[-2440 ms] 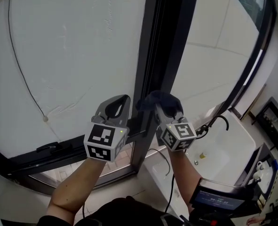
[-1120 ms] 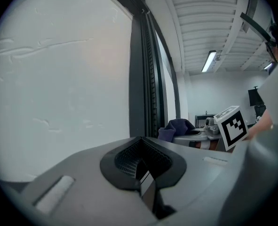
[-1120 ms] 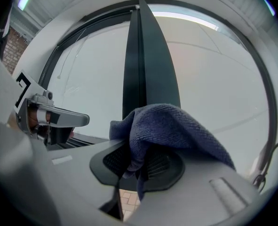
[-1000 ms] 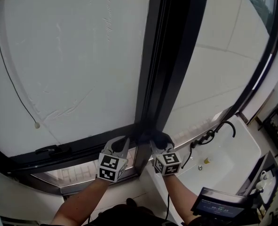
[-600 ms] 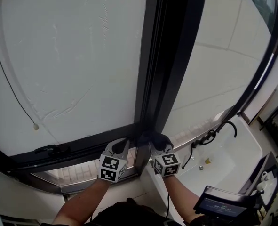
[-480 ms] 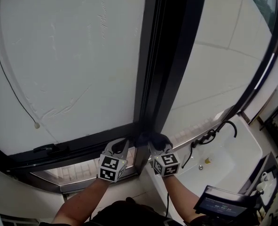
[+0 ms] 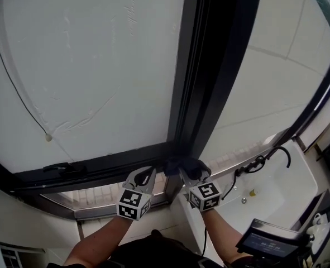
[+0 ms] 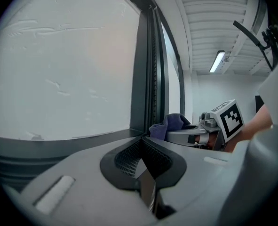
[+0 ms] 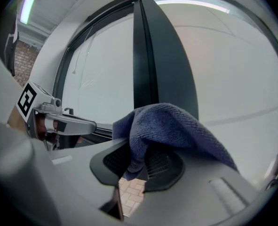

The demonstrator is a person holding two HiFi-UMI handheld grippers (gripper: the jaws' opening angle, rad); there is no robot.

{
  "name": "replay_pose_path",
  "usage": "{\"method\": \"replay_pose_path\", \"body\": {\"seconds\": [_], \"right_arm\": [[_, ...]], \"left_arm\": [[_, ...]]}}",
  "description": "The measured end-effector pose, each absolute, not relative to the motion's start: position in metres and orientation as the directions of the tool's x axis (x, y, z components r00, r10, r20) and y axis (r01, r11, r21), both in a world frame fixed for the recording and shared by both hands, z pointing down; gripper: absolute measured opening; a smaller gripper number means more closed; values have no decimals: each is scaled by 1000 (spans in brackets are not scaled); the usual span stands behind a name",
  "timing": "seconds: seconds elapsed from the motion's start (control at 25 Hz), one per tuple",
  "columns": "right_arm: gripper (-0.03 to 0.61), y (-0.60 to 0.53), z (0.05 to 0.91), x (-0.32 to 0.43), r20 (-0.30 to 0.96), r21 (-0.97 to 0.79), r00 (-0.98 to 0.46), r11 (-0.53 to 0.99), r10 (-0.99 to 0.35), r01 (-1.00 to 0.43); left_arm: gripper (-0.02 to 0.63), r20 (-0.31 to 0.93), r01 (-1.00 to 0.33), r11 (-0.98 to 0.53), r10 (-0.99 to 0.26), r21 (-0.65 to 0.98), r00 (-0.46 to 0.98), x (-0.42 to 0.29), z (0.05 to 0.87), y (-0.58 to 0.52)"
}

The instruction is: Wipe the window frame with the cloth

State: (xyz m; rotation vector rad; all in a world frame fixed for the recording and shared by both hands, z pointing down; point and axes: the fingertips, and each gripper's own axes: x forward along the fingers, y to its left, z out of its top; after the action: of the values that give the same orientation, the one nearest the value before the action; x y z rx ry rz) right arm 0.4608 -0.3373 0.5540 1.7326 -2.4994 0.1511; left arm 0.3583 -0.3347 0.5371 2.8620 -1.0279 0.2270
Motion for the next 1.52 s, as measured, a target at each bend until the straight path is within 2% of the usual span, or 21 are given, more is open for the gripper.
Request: {"method": "replay_pose_path", "body": {"seconds": [0.32, 0.48, 0.76, 1.52], "right_arm": [[67, -340, 554, 432, 139, -42, -403, 401, -905, -915], [67, -339, 554, 387, 171, -23, -503, 507, -847, -862], [67, -338, 553, 315, 187, -41, -599, 603, -778, -796], [67, -335, 551, 195, 195, -43, -735, 743, -650, -668]], "left_arm": [[-6, 181, -696, -717, -680, 37, 710, 292, 543, -329], [-6, 182, -719, -693, -702, 48, 688, 261, 542, -323], [-6, 170, -751, -659, -737, 38, 655, 214, 535, -313], [-6, 148, -860, -506, -848, 63, 509, 101, 531, -307]]}}
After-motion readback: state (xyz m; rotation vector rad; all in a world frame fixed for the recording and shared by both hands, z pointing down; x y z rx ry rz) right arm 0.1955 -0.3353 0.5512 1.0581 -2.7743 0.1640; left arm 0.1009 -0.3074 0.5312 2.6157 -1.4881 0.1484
